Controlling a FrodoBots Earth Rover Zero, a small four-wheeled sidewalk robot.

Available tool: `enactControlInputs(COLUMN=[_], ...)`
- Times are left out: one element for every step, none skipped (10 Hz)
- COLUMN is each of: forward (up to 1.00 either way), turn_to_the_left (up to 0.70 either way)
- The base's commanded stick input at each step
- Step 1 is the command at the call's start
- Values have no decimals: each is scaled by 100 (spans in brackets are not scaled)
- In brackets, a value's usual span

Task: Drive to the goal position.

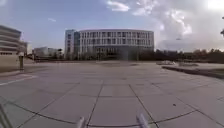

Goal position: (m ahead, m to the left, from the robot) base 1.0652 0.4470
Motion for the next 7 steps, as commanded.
enactControlInputs(forward=[45,45,45,45,45,45,45], turn_to_the_left=[0,0,0,0,0,0,0])
